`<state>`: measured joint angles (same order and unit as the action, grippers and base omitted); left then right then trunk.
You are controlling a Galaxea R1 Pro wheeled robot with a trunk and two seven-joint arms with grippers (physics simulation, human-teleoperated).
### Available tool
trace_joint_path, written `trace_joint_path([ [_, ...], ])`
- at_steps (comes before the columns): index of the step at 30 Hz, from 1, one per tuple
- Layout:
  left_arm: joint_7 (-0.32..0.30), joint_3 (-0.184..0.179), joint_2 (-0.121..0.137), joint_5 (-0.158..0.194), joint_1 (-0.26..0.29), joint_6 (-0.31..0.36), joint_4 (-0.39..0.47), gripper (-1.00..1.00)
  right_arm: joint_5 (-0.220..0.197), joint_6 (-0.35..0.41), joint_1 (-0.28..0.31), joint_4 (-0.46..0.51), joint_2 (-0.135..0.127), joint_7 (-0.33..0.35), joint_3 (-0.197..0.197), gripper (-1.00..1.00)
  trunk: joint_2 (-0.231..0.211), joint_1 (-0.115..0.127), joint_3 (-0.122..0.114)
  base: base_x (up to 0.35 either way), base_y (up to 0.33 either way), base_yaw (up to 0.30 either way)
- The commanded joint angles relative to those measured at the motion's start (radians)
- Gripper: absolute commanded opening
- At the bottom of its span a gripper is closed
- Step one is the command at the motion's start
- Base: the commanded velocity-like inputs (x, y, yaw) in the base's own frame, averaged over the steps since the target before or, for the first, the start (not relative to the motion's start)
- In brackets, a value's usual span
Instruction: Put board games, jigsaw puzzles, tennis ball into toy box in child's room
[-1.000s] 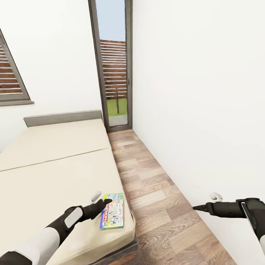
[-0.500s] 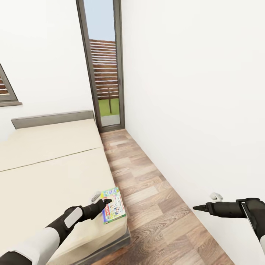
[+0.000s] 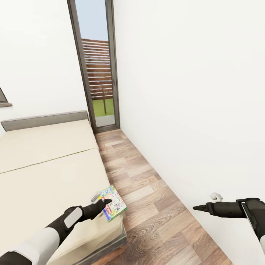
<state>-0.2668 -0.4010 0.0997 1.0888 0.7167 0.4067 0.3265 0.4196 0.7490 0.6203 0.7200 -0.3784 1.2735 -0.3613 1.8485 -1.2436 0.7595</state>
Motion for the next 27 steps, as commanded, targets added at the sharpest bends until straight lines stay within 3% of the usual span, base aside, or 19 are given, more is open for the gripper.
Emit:
trace_joint_path([
  [1,-0.002,-0.004,0.001,0.005,0.000,0.003,0.000,1.00,0.010,0.007,0.001,0.001,0.001,0.009,-0.004,1.00,0.000,0.000,0.001,0.000,0.000,-0.007],
  [6,-0.004,0.002,0.006,0.006,-0.005,0.002,0.000,1.00,0.014,0.004,0.001,-0.006,0.006,0.005,-0.003,1.00,0.000,0.000,0.001,0.000,0.000,-0.003],
  [8,-0.007,0.007,0.021,0.011,-0.015,0.002,0.001,1.00,0.019,0.004,0.005,-0.022,0.012,0.000,0.001,1.00,0.000,0.000,0.001,0.000,0.000,0.000],
  [9,-0.011,0.011,0.040,0.016,-0.026,0.002,0.005,1.00,0.020,0.011,0.012,-0.040,0.026,-0.009,0.004,1.00,0.000,0.000,0.001,0.000,0.000,0.000],
  [11,-0.026,0.032,0.064,0.023,-0.046,0.002,0.016,1.00,0.022,0.057,0.049,-0.079,0.079,-0.041,0.005,1.00,0.000,0.000,0.001,0.000,0.000,0.000],
  [13,-0.047,0.085,0.082,0.026,-0.074,0.003,0.047,1.00,0.017,0.132,0.114,-0.170,0.148,-0.120,0.004,1.00,0.000,0.000,0.001,0.000,0.000,0.000],
  [16,-0.056,0.112,0.097,0.028,-0.101,0.006,0.095,1.00,0.012,0.141,0.138,-0.217,0.177,-0.162,0.004,1.00,0.000,0.000,0.001,0.000,0.000,0.000],
  [21,-0.056,0.158,0.141,0.031,-0.210,0.035,0.347,1.00,0.008,0.057,0.157,-0.249,0.206,-0.192,0.004,1.00,0.000,0.000,0.001,0.000,0.000,0.000],
  [23,-0.031,0.215,0.152,0.030,-0.276,0.105,0.549,1.00,0.006,0.032,0.160,-0.262,0.211,-0.197,0.001,1.00,0.000,0.000,0.001,0.000,0.000,0.000],
  [24,0.018,0.235,0.151,0.030,-0.311,0.137,0.687,1.00,-0.008,0.029,0.161,-0.268,0.213,-0.198,-0.003,1.00,0.000,0.000,0.001,0.000,0.000,0.000],
  [25,0.048,0.239,0.150,0.028,-0.326,0.143,0.745,1.00,-0.021,0.028,0.161,-0.270,0.213,-0.197,-0.004,1.00,0.000,0.000,0.001,0.000,0.000,0.000],
  [26,0.141,0.245,0.147,0.025,-0.360,0.153,0.873,1.00,-0.058,0.026,0.161,-0.275,0.215,-0.197,-0.007,1.00,0.000,0.000,0.001,0.000,0.000,0.000],
  [27,0.202,0.246,0.146,0.025,-0.377,0.157,0.939,1.00,-0.083,0.025,0.161,-0.279,0.217,-0.197,-0.008,1.00,0.000,0.000,0.001,0.000,0.000,0.000],
])
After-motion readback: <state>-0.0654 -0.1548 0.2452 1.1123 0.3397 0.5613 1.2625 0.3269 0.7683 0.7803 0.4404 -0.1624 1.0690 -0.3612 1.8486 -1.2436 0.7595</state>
